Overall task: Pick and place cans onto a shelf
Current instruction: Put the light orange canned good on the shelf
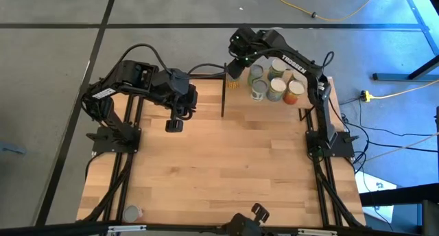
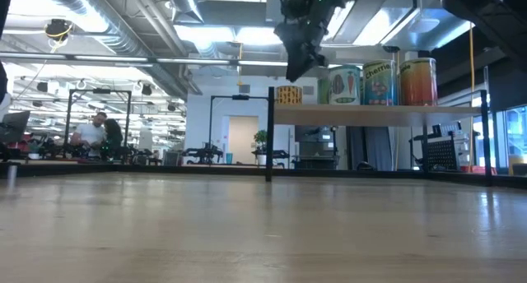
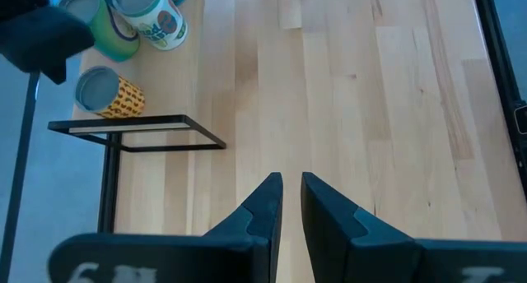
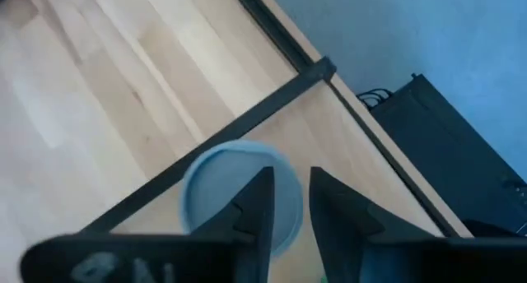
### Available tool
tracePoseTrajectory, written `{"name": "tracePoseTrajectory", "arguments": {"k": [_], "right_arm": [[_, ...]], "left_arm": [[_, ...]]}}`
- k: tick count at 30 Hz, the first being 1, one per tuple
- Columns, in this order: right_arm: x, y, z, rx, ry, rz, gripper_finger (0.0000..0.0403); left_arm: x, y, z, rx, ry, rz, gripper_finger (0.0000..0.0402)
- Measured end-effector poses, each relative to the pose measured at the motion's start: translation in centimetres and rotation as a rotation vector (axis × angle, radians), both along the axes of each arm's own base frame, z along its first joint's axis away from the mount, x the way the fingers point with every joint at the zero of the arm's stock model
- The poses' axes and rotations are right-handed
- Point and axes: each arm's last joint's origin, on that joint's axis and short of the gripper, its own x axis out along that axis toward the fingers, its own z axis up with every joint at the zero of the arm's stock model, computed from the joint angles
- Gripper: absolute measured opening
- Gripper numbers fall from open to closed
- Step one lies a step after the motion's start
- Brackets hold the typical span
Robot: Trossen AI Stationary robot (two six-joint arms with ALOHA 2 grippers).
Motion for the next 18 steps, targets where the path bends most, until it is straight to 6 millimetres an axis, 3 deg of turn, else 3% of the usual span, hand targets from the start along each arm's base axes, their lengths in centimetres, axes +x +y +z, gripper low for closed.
{"name": "tracePoseTrajectory", "arguments": {"k": [5, 10, 18], "right_arm": [[0.4, 2.1, 0.9, 0.048, -0.005, 0.075, 0.0067], [1.8, 4.3, -0.2, 0.051, 0.041, 0.185, 0.0009], [2.8, 4.7, -1.2, 0.033, 0.024, 0.215, 0.0004]], "left_arm": [[0.0, 0.0, 0.0, 0.000, 0.000, 0.000, 0.0040], [0.0, 0.0, 0.0, 0.000, 0.000, 0.000, 0.0040], [0.0, 0.0, 0.0, 0.000, 0.000, 0.000, 0.0040]]}}
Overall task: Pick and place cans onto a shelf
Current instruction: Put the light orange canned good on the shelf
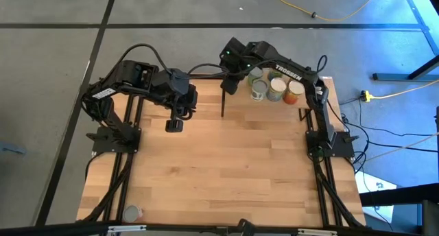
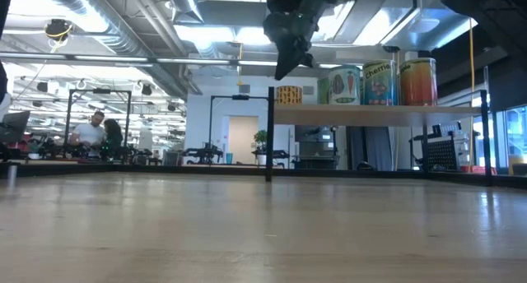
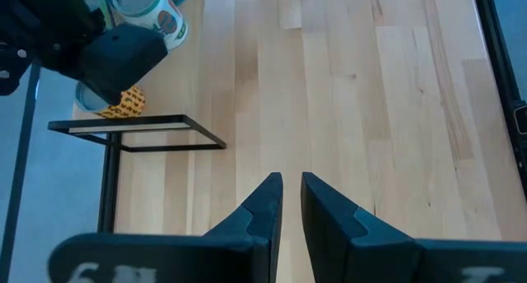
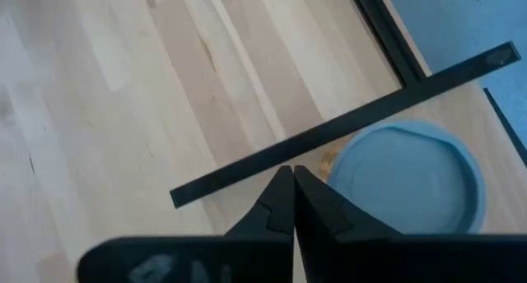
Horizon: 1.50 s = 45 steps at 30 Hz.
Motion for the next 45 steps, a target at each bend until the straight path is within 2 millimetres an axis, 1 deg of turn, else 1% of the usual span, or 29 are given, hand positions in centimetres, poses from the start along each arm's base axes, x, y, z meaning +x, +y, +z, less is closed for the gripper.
{"name": "tracePoseTrajectory", "arguments": {"k": [3, 8, 12, 16, 21, 23, 25, 28, 31, 34, 39, 42, 45], "right_arm": [[0.0, -0.2, -0.4, 0.003, 0.004, -0.007, 0.0002], [0.1, -0.5, -2.1, 0.027, 0.039, -0.033, 0.0002], [0.1, -0.7, -3.0, 0.008, 0.068, -0.046, 0.0002], [0.1, -0.8, -3.1, -0.045, 0.093, -0.077, 0.0001], [0.0, -0.8, -3.1, -0.046, 0.097, -0.076, 0.0001], [0.1, -0.5, -2.8, -0.034, 0.096, -0.050, 0.0001], [0.3, 0.3, -1.9, -0.015, 0.066, 0.021, 0.0001], [0.5, 2.0, 0.2, -0.017, 0.029, 0.123, 0.0001], [0.4, 3.7, 2.6, -0.066, -0.007, 0.213, 0.0001], [-0.4, 5.3, 4.3, -0.110, -0.057, 0.288, 0.0000], [-2.3, 7.6, 7.0, -0.139, -0.106, 0.358, 0.0000], [-3.4, 8.5, 8.5, -0.167, -0.143, 0.383, 0.0001], [-4.4, 9.1, 9.7, -0.184, -0.175, 0.388, 0.0004]], "left_arm": [[0.0, 0.0, 0.0, 0.000, 0.000, 0.000, 0.0040], [0.0, 0.0, 0.0, 0.000, 0.000, 0.000, 0.0040], [0.0, 0.0, 0.0, 0.000, 0.000, 0.000, 0.0040], [0.0, 0.0, 0.0, 0.000, 0.000, 0.000, 0.0040], [0.0, 0.0, 0.0, 0.000, 0.000, 0.000, 0.0040], [0.0, 0.0, 0.0, -0.001, 0.000, 0.001, 0.0040], [0.0, 0.0, 0.0, -0.011, -0.002, 0.013, 0.0040], [0.1, 0.0, -0.2, -0.060, 0.000, 0.076, 0.0040], [0.3, -0.1, -0.9, -0.163, 0.020, 0.174, 0.0040], [-0.3, -0.8, -1.7, -0.265, 0.060, 0.225, 0.0040], [-2.2, -2.8, -4.5, -0.385, 0.191, 0.347, 0.0040], [-4.0, -4.3, -6.2, -0.505, 0.287, 0.435, 0.0040], [-5.1, -5.9, -8.2, -0.579, 0.397, 0.540, 0.0040]]}}
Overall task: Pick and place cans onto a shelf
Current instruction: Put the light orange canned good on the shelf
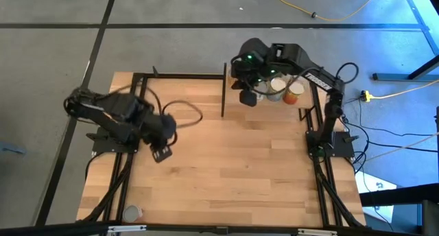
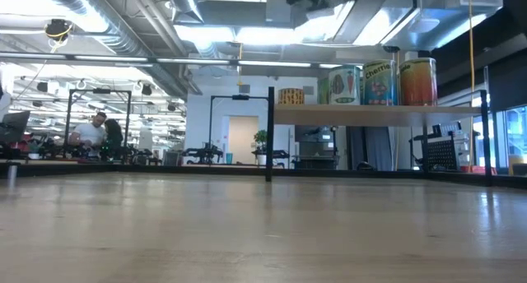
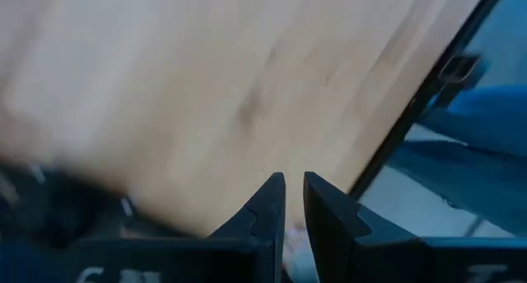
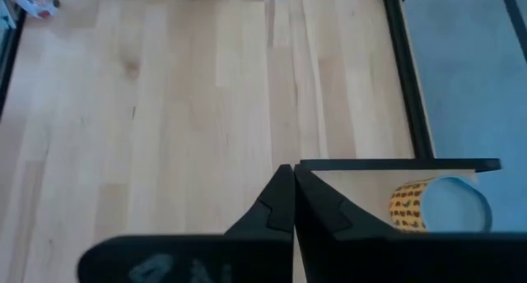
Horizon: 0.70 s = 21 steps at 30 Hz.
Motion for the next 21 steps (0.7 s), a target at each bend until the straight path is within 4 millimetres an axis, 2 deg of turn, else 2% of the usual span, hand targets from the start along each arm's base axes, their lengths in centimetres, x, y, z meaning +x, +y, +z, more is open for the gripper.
{"name": "tracePoseTrajectory", "arguments": {"k": [4, 9, 16, 21], "right_arm": [[-0.7, 0.2, 0.7, -0.007, -0.022, 0.000, 0.0005], [-1.1, 0.3, 1.1, -0.013, -0.033, -0.002, 0.0006], [-1.2, 0.4, 1.2, -0.015, -0.036, -0.001, 0.0006], [-1.3, 0.4, 1.2, -0.028, -0.029, 0.019, 0.0007]], "left_arm": [[-1.0, -2.1, -2.6, -0.081, 0.163, 0.036, 0.0040], [-1.4, -4.5, -5.8, -0.130, 0.307, -0.035, 0.0040], [-1.3, -8.7, -11.0, -0.153, 0.277, -0.169, 0.0040], [-2.8, -11.9, -14.1, -0.187, 0.196, -0.345, 0.0040]]}}
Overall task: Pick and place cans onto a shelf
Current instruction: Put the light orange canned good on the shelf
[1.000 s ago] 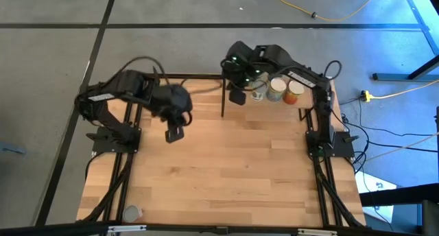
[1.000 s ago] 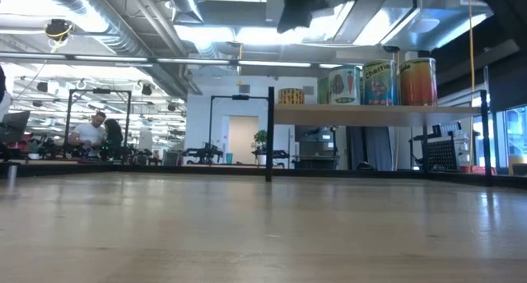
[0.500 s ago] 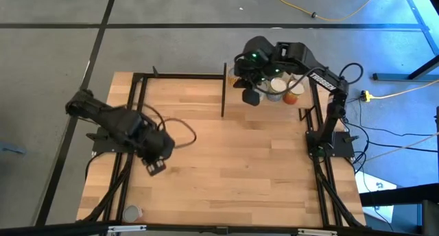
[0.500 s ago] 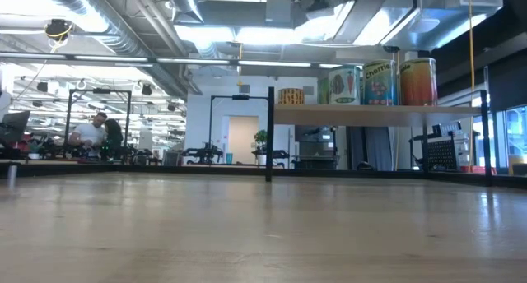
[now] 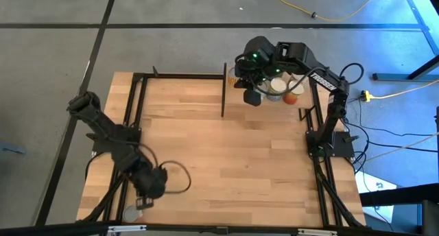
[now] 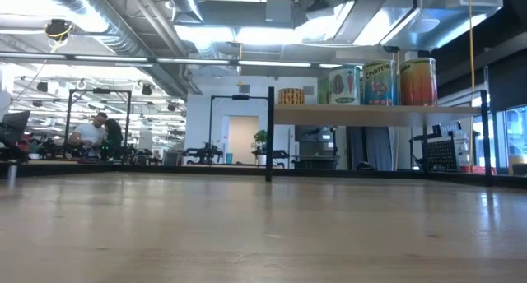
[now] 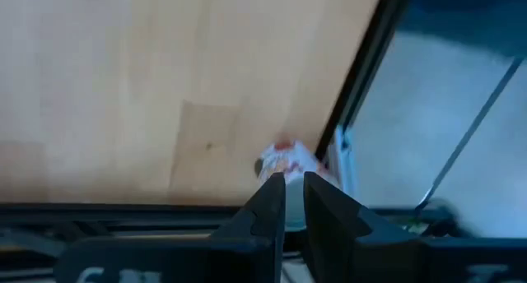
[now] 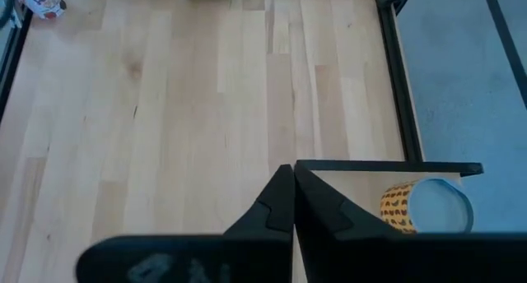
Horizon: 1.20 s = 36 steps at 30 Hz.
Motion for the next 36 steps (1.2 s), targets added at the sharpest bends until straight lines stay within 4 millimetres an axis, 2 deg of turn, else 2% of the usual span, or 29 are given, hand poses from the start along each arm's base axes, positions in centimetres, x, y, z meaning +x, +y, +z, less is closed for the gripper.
{"name": "tracePoseTrajectory", "arguments": {"k": [3, 8, 16, 25, 36], "right_arm": [[0.0, 0.0, 0.0, 0.003, 0.006, 0.002, 0.0007], [-0.1, 0.0, -0.1, 0.008, 0.012, -0.002, 0.0007], [-0.1, 0.0, -0.1, 0.023, 0.013, -0.018, 0.0007], [-0.1, 0.0, -0.1, 0.027, 0.014, -0.024, 0.0007], [-0.1, 0.0, -0.1, 0.027, 0.014, -0.024, 0.0007]], "left_arm": [[-1.6, -1.5, -1.0, -0.004, -0.012, -0.104, 0.0040], [-4.3, -3.4, -1.2, 0.017, -0.069, -0.308, 0.0040], [-7.0, -4.9, -1.3, 0.156, -0.246, -0.384, 0.0040], [-7.6, -6.1, -1.7, 0.141, -0.281, -0.386, 0.0040], [-6.8, -8.0, -4.9, 0.207, -0.225, -0.408, 0.0040]]}}
